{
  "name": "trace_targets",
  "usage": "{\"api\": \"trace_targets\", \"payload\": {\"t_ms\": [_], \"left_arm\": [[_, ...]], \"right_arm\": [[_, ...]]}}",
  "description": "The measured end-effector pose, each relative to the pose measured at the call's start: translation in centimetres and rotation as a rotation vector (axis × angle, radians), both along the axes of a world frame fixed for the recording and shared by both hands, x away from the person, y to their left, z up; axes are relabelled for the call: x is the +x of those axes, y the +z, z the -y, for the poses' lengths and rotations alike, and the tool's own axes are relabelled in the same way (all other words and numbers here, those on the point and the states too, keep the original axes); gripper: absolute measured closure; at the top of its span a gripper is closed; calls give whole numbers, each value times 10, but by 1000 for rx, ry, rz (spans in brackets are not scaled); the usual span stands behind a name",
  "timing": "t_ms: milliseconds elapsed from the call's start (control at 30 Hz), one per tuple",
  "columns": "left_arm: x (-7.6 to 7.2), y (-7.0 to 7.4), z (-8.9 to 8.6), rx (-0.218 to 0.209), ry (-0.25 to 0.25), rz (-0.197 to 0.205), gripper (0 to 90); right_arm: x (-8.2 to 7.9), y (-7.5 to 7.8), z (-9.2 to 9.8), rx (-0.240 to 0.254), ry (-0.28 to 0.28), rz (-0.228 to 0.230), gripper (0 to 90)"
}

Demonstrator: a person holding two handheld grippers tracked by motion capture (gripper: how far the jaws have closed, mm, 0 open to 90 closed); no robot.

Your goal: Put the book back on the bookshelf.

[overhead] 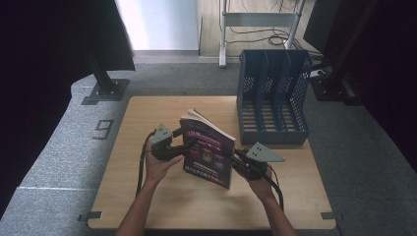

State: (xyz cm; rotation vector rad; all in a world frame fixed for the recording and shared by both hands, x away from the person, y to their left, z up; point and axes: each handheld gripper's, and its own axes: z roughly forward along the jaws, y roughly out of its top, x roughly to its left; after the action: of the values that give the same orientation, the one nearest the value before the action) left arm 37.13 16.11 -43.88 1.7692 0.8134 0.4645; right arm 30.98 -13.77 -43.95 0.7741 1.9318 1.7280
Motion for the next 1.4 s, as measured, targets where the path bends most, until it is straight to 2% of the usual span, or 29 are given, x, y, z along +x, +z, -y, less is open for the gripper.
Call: {"api": "trace_targets", "payload": {"t_ms": [167, 367, 600, 733, 800, 967, 1200, 1300, 1400], "left_arm": [[3, 4, 2, -5, -21, 1, 308], [6, 3, 1, -30, -42, -14, 308], [9, 5, 4, -11, -47, -18, 273], [10, 6, 7, -21, -76, -20, 279], [10, 6, 8, -11, -73, -17, 284], [10, 7, 5, -26, -82, -32, 301], [11, 5, 5, -20, -80, -38, 304], [12, 4, 6, -14, -74, -42, 304], [14, 3, 4, -27, -77, -44, 304]], "right_arm": [[-1, 1, -1, -7, 13, 5, 810], [-2, 1, -2, -10, 29, 8, 810], [-2, 0, -2, -13, 28, 13, 811], [-2, 0, -2, -10, 25, 12, 810], [-2, 0, -2, -9, 22, 12, 810], [-1, 0, -2, -11, 20, 15, 806], [3, 2, -3, -36, 6, 14, 768], [6, 3, -4, -53, -2, 13, 786], [6, 3, -5, -53, 5, 12, 795]]}}
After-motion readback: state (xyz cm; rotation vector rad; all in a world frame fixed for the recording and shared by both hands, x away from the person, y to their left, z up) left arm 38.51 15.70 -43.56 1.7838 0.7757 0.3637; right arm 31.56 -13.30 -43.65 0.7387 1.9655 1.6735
